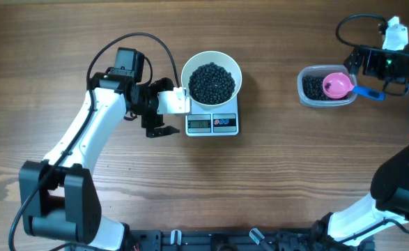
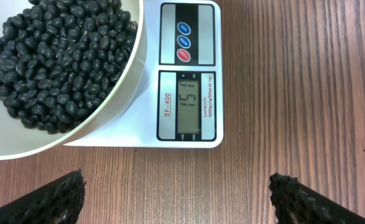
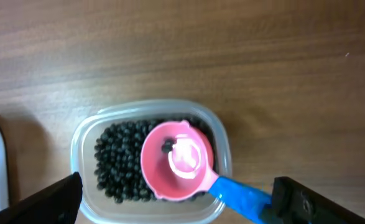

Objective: Scoop item into bowl and weigh 150g on scale
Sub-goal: 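Release the pink scoop in the bean tub and open right gripper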

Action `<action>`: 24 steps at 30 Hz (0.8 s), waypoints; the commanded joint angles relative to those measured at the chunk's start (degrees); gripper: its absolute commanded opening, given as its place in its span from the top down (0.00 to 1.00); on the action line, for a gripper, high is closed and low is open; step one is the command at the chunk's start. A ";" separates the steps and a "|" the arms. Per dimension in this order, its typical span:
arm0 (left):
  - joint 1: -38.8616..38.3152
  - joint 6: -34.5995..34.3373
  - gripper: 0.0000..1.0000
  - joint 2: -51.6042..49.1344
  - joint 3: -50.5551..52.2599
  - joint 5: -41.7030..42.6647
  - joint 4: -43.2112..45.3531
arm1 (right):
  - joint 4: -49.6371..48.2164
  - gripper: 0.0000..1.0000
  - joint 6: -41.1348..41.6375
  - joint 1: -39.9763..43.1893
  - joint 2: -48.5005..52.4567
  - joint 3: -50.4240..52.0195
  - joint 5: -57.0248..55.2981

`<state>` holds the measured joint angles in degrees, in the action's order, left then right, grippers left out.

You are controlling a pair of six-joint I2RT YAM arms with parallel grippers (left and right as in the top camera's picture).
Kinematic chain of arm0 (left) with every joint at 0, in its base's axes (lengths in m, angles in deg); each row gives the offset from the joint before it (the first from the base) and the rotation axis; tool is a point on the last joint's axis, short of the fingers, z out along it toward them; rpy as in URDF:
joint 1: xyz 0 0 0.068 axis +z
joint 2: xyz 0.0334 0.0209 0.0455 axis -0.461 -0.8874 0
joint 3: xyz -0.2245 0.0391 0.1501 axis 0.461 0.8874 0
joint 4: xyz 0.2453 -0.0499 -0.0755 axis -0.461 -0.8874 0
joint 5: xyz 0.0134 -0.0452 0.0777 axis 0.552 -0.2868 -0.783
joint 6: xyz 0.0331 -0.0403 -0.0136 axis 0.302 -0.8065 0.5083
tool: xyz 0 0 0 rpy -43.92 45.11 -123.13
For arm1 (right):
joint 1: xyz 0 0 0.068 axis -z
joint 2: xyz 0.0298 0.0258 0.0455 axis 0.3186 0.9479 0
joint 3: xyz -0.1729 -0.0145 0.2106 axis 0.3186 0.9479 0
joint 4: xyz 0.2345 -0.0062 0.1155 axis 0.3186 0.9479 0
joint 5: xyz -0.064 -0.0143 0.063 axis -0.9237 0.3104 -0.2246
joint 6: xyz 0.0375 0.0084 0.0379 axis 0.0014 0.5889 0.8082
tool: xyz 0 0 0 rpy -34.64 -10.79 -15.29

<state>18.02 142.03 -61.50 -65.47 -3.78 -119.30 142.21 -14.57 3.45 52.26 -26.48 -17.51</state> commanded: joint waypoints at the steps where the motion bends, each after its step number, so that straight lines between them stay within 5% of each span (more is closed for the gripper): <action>1: -0.09 -0.55 0.00 -0.66 0.37 1.29 -0.04 | -2.21 0.00 0.33 0.17 1.36 -0.35 -0.61; 24: -0.11 -0.55 0.00 -0.66 0.37 1.29 -0.04 | -3.04 0.00 0.33 0.17 1.36 -0.35 -0.61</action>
<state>18.02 142.03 -61.50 -65.47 -3.78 -119.30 139.50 -14.57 3.45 52.26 -26.48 -17.54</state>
